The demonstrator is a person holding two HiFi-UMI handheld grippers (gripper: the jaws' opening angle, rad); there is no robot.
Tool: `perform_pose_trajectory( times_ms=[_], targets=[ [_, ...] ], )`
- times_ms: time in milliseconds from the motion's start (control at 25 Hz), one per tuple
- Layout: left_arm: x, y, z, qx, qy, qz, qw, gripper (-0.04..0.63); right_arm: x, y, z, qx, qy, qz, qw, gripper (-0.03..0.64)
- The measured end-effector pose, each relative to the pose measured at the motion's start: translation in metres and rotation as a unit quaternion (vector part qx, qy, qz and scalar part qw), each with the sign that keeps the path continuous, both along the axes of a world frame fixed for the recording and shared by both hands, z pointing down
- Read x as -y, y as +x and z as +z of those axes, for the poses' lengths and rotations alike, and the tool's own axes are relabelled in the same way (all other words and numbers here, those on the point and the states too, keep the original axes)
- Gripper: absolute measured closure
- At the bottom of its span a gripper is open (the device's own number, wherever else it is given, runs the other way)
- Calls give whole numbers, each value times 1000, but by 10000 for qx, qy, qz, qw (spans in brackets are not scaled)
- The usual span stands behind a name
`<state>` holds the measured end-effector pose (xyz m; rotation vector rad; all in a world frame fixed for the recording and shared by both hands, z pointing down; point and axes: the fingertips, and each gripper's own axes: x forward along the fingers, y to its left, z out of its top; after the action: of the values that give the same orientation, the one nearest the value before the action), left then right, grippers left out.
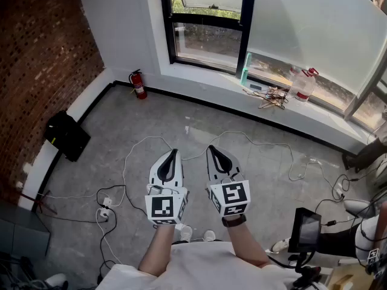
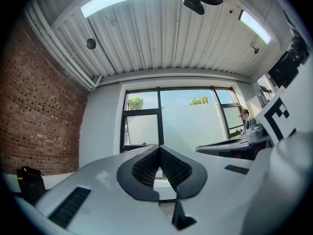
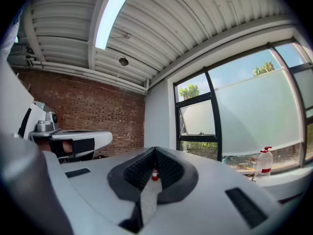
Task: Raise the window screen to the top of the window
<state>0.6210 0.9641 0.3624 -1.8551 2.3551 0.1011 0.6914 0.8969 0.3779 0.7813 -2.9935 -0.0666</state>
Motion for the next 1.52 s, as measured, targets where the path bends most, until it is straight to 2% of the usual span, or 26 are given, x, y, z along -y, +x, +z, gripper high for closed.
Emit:
perform_pose_trajectory(
  times_ms=[320,400,480,560,800,920,1000,1120,1200,1400,1520],
  targets=[
    [-9,28,30,32,-250,-79,9997,595,-12,20,18,65,-3,-185,9998,614],
    [-5,35,40,4,-387,-109,9992,595,-1,25,32,12,-174,-173,9997,614],
    [-1,35,47,-69,-533,-155,9984,595,6,22,46,-85,-485,-338,9982,614],
    [-3,26,51,-90,-591,-245,9979,595,4,11,50,-126,-568,-532,9969,614],
    [10,-16,53,-69,-521,-235,9983,595,2,-41,43,-29,-251,-805,9964,614],
    [28,-49,64,-251,-610,-308,9973,595,10,-71,43,131,-229,-845,9961,614],
    [45,-73,63,-315,-623,-300,9971,595,23,-92,41,120,-198,-761,9968,614],
    [64,-112,51,-55,-532,-309,9981,595,46,-128,34,22,-8,-542,9985,614],
    [72,-146,48,74,-626,-427,9971,595,61,-153,30,-46,46,-368,9993,614],
    [80,-216,60,-105,-653,-427,9969,595,79,-213,36,-321,154,-57,9993,614],
    [89,-239,69,-170,-679,-349,9969,595,78,-234,34,-179,258,-56,9995,614]
  ],
)
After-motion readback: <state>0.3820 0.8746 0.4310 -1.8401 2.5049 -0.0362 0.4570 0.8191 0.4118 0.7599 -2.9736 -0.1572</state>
